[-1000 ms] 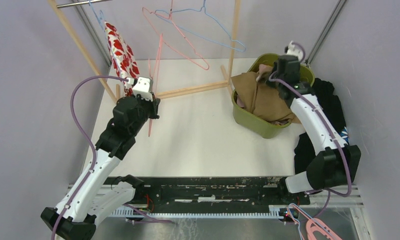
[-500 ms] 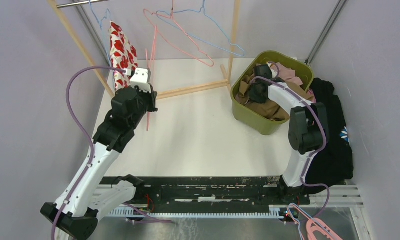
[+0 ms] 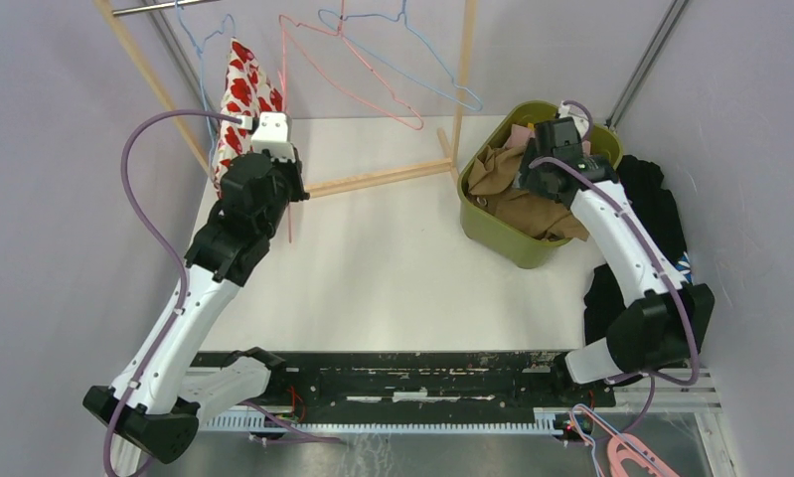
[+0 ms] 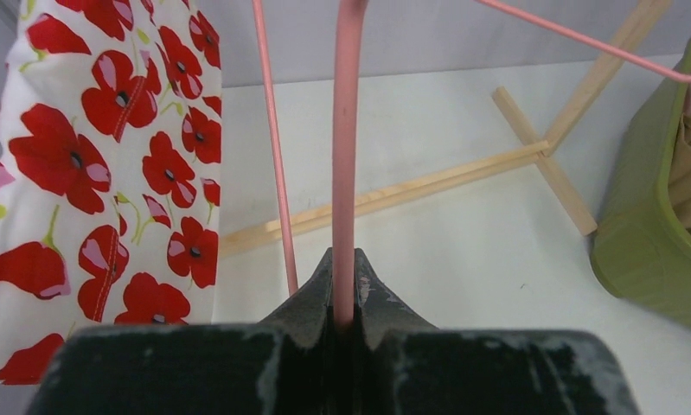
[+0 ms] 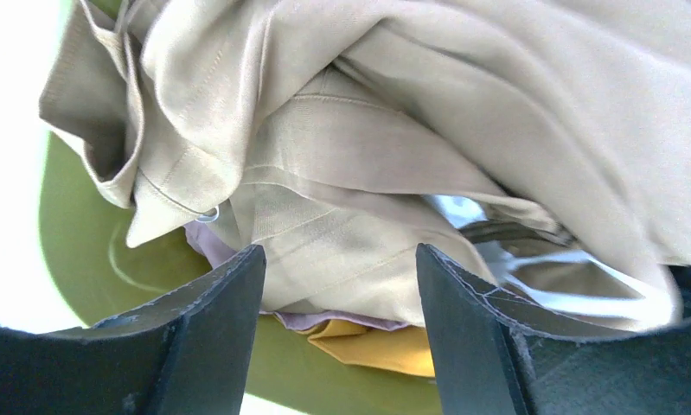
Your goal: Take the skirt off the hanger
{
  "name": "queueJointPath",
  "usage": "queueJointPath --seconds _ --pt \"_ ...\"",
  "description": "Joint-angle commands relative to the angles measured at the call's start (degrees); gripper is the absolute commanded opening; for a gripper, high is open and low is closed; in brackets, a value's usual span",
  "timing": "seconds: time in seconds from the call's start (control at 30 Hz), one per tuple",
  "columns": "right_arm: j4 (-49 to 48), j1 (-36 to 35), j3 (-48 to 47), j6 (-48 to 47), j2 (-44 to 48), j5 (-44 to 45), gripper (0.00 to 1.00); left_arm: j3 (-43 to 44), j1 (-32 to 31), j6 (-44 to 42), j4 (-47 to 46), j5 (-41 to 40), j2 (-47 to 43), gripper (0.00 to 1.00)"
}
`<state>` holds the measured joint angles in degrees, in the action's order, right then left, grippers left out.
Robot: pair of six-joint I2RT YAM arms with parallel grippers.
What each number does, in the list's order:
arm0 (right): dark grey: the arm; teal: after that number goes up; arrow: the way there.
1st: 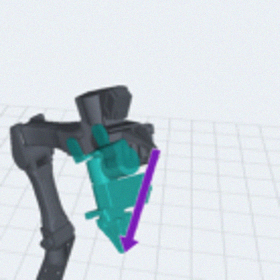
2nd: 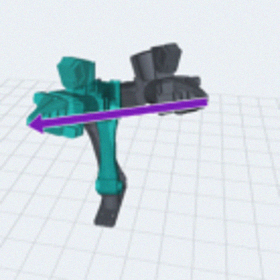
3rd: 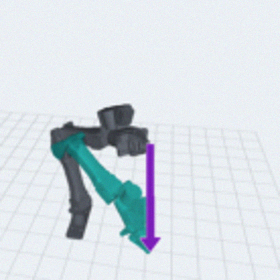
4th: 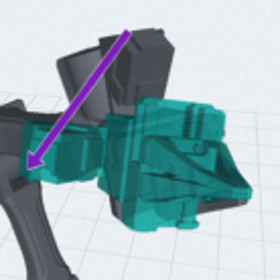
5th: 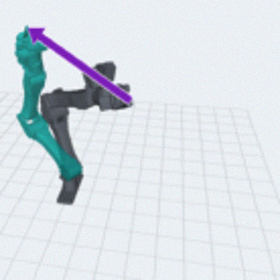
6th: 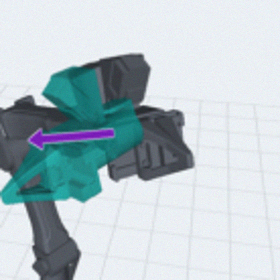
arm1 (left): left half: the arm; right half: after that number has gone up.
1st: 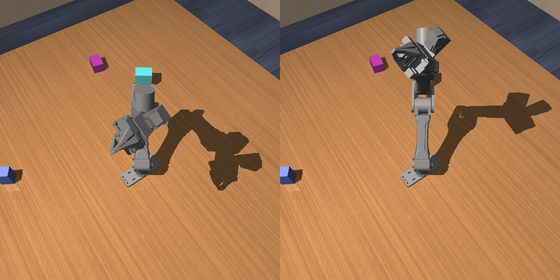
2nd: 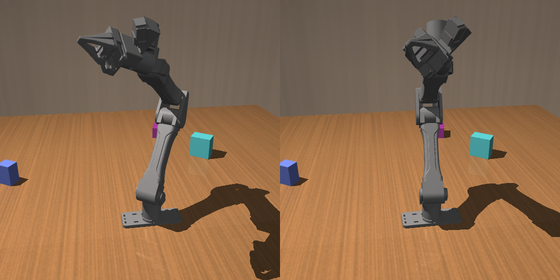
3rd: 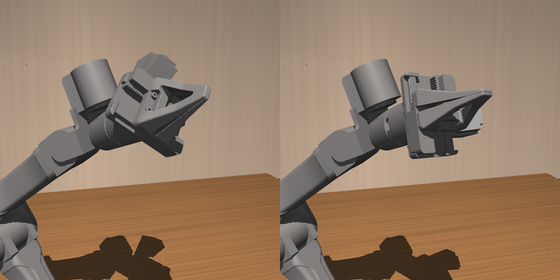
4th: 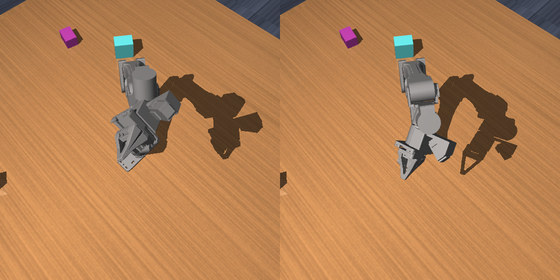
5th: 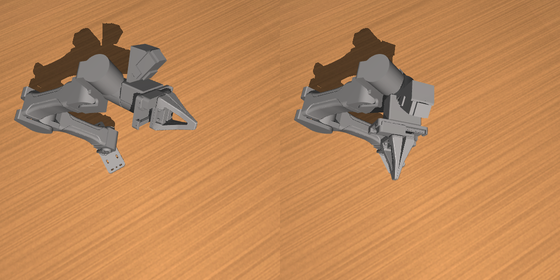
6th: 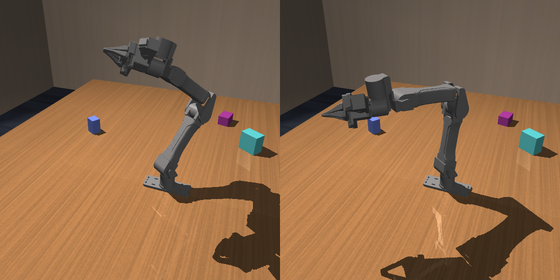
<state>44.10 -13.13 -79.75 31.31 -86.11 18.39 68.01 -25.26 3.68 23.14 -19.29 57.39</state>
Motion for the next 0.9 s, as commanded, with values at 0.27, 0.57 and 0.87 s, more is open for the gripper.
queueJointPath --seconds 0.27,0.57,0.87 --pt "-3.2 -2.3 2.5 -7.7 4.4 3.2 0.72 2.7 -0.1 6.4 -1.8 -0.7 -0.2 0.03" --pt "-3.4 -2.3 -11.4 -12.7 0.2 4.0 0.71 15.7 -0.1 6.4 -3.7 -5.6 10.6 0.03" --pt "-4.1 -3.1 -12.9 -11.7 -0.5 -1.9 0.71 26.5 7.1 7.1 -2.9 -2.6 21.1 0.03"
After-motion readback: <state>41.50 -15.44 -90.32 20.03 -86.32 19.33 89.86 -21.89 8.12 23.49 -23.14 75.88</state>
